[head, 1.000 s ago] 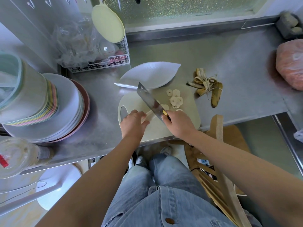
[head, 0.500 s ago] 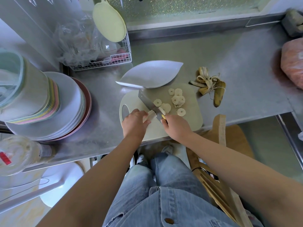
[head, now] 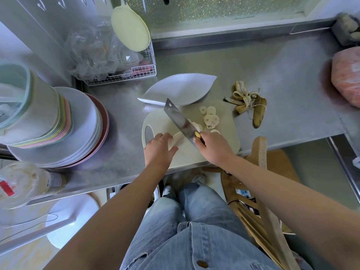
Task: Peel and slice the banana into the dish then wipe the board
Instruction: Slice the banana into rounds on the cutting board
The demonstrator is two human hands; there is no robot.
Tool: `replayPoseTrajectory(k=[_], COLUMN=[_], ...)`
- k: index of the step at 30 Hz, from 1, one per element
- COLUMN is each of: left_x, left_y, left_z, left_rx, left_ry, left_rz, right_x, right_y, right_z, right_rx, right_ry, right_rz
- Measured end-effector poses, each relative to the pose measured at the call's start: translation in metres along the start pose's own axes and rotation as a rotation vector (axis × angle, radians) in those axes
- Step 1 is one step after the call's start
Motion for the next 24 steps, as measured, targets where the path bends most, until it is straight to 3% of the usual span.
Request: replayPoseTrajectory(k=[19,24], left_x=[-0.003,-0.005], left_y=[-0.003,-0.003], left_z=[-0.002,-0.004], left_rx=[0.007,0.013], left_ry=[0.015,-0.008], left_rz=[0.024,-0.016], right_x=[-0.027,-0.013], right_y=[-0.002,-0.001], right_z=[0.003,0.003], right_rx=[-0.06,-0.092], right_ry=[0.1,-0.03], right_rz=[-0.095,-0.079])
Point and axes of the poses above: each hand's wrist, its own y-axis away from the middle knuckle, its own x-axis out of the back of the hand, z = x × y, the point moved 4 cm from there along -y, towards the middle knuckle, and after that the axes turned 9 degrees about z, right-handed, at the moved point
